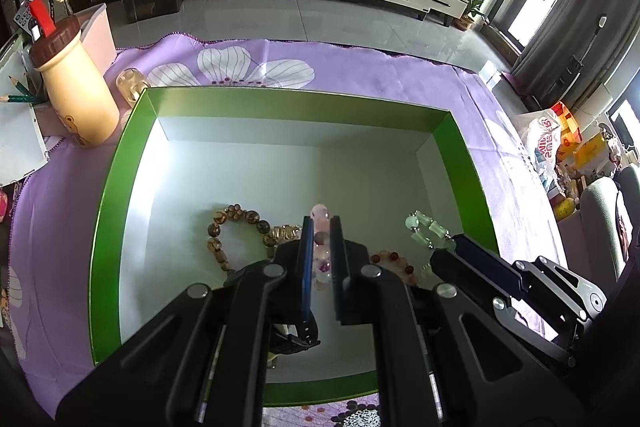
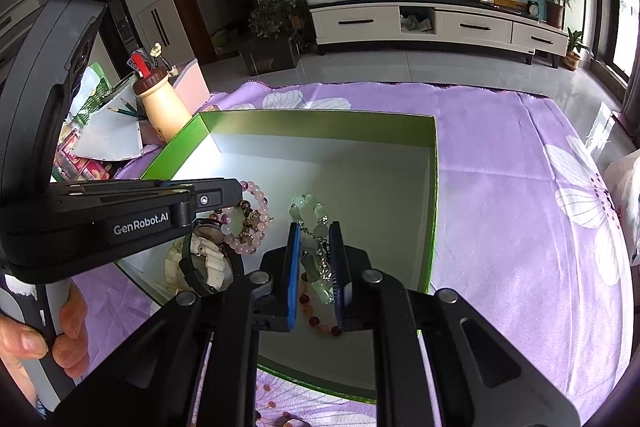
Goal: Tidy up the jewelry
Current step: 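Carry both bracelets over the green box and lower them inside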
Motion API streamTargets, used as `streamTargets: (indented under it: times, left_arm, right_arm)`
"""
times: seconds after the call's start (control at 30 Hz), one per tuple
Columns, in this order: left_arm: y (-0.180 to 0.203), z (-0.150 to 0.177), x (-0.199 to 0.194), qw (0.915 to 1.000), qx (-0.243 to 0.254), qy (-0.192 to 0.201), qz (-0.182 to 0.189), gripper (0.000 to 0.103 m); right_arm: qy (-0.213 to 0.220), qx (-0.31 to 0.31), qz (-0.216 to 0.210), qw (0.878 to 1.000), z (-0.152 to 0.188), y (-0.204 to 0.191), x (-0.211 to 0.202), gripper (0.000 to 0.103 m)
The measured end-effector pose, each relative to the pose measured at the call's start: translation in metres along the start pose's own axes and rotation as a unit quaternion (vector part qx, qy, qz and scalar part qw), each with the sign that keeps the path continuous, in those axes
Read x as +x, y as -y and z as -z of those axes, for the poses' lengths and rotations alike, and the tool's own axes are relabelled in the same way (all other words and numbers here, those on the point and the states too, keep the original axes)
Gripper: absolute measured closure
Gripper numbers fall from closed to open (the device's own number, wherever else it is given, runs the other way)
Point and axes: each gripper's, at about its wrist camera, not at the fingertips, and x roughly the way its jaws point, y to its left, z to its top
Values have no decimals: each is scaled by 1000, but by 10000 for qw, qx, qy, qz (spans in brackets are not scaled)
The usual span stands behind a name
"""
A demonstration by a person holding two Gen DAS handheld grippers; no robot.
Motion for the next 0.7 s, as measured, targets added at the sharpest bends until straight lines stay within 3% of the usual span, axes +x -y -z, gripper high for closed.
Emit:
streamTargets:
  times: [0.53, 0.7]
  left_arm:
    - [6, -4, 17, 9998, -21, -155, 156, 95]
    - [9, -3, 24, 9997, 57, -240, -54, 95]
  right_arm:
    - [-88, 62, 28, 9999, -1, 4, 10, 89]
    - [-118, 17, 47, 9999, 0, 4, 13, 89]
